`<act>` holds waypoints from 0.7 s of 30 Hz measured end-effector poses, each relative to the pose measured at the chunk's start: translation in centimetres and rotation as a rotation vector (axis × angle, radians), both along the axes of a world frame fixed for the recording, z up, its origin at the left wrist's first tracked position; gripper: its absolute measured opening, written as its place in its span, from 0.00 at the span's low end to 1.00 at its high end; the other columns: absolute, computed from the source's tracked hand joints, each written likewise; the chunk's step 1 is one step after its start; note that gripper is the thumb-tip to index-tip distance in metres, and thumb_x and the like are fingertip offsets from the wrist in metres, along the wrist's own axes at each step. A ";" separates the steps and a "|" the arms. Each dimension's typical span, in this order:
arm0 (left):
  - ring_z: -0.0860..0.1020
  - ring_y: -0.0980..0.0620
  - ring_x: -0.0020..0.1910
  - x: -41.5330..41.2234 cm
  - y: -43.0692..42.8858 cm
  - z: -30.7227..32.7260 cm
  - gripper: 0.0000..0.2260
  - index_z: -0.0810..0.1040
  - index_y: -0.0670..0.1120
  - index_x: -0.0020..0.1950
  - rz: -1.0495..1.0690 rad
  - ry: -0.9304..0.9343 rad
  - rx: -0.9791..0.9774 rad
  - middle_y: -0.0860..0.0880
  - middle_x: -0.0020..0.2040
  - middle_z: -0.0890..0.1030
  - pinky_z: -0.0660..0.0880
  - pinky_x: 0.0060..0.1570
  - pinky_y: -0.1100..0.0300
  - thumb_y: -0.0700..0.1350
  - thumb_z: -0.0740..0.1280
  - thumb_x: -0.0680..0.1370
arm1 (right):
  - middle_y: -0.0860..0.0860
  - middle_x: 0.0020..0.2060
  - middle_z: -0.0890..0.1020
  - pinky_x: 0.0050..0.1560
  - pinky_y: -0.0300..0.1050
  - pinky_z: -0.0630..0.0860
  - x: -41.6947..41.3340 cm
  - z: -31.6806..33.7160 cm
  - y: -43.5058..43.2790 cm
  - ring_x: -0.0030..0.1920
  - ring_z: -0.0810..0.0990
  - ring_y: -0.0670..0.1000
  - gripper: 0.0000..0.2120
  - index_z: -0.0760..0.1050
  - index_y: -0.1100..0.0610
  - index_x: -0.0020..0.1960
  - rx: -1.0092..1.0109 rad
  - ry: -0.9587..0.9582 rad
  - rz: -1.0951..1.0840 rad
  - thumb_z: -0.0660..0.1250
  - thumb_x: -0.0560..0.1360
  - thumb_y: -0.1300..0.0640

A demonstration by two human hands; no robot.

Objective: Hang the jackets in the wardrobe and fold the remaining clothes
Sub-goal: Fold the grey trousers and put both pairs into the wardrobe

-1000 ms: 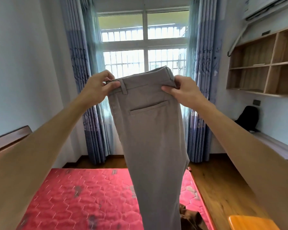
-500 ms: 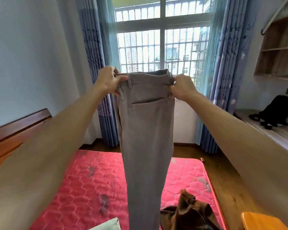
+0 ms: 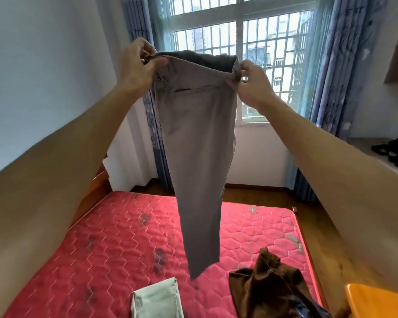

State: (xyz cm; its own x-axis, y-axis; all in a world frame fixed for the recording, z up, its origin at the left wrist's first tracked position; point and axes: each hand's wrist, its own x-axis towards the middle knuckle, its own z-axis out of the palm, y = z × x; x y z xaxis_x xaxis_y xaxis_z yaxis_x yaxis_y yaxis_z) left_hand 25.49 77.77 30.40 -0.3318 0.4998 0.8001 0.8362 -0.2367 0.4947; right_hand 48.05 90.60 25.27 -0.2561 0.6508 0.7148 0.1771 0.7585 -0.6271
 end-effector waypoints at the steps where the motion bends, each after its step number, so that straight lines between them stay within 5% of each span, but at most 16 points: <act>1: 0.76 0.52 0.44 0.4 -0.4 -0.4 0.10 0.73 0.50 0.45 -0.005 0.004 -0.006 0.49 0.43 0.78 0.79 0.49 0.54 0.46 0.75 0.75 | 0.51 0.44 0.77 0.44 0.39 0.76 0.6 -0.3 -0.3 0.46 0.76 0.50 0.14 0.68 0.48 0.39 -0.006 -0.001 0.006 0.68 0.76 0.62; 4: 0.76 0.53 0.43 1.9 -2.2 -2.4 0.10 0.73 0.48 0.47 -0.036 0.018 -0.046 0.52 0.41 0.76 0.79 0.45 0.57 0.45 0.74 0.76 | 0.52 0.46 0.78 0.55 0.52 0.77 2.6 -2.0 -1.8 0.48 0.75 0.50 0.11 0.69 0.49 0.40 -0.039 -0.020 0.023 0.68 0.76 0.61; 6: 0.76 0.53 0.41 3.0 -3.8 -4.4 0.10 0.74 0.45 0.50 -0.067 0.043 -0.079 0.51 0.41 0.77 0.78 0.43 0.59 0.45 0.74 0.76 | 0.52 0.45 0.77 0.57 0.53 0.77 4.1 -4.0 -3.5 0.48 0.75 0.49 0.08 0.70 0.53 0.42 -0.062 -0.026 0.048 0.68 0.76 0.63; 10: 0.74 0.57 0.36 5.1 -8.4 -10.2 0.11 0.76 0.45 0.49 -0.135 0.117 -0.267 0.52 0.38 0.76 0.73 0.36 0.69 0.49 0.74 0.75 | 0.58 0.50 0.80 0.45 0.28 0.75 8.3 -10.5 -8.0 0.50 0.77 0.50 0.03 0.75 0.65 0.50 -0.139 -0.149 0.093 0.66 0.78 0.66; 13: 0.74 0.53 0.35 6.1 -12.3 -16.6 0.17 0.76 0.46 0.44 -0.232 0.063 -0.483 0.51 0.36 0.76 0.73 0.37 0.58 0.56 0.76 0.68 | 0.51 0.50 0.82 0.54 0.47 0.78 11.6 -17.0 -11.4 0.54 0.79 0.53 0.04 0.76 0.56 0.50 -0.207 -0.392 0.109 0.70 0.76 0.60; 15: 0.73 0.52 0.34 7.2 -14.9 -21.6 0.16 0.75 0.45 0.42 -0.274 -0.015 -0.573 0.49 0.36 0.75 0.72 0.37 0.56 0.51 0.79 0.68 | 0.54 0.46 0.83 0.53 0.59 0.79 13.7 -21.6 -14.2 0.49 0.81 0.54 0.06 0.75 0.54 0.47 -0.305 -0.483 0.124 0.71 0.73 0.55; 19: 0.72 0.53 0.33 10.8 -22.0 -31.8 0.12 0.76 0.40 0.42 -0.319 -0.094 -0.680 0.48 0.35 0.76 0.73 0.34 0.55 0.41 0.79 0.70 | 0.52 0.47 0.83 0.55 0.60 0.78 17.7 -30.3 -22.5 0.51 0.81 0.56 0.08 0.77 0.55 0.51 -0.461 -0.585 0.143 0.70 0.73 0.63; 21: 0.73 0.55 0.33 12.3 -26.0 -36.4 0.12 0.76 0.42 0.41 -0.337 -0.089 -0.775 0.50 0.36 0.78 0.75 0.36 0.52 0.42 0.79 0.70 | 0.49 0.41 0.81 0.51 0.60 0.80 19.6 -34.2 -26.9 0.47 0.82 0.56 0.11 0.74 0.48 0.43 -0.538 -0.594 0.158 0.70 0.72 0.64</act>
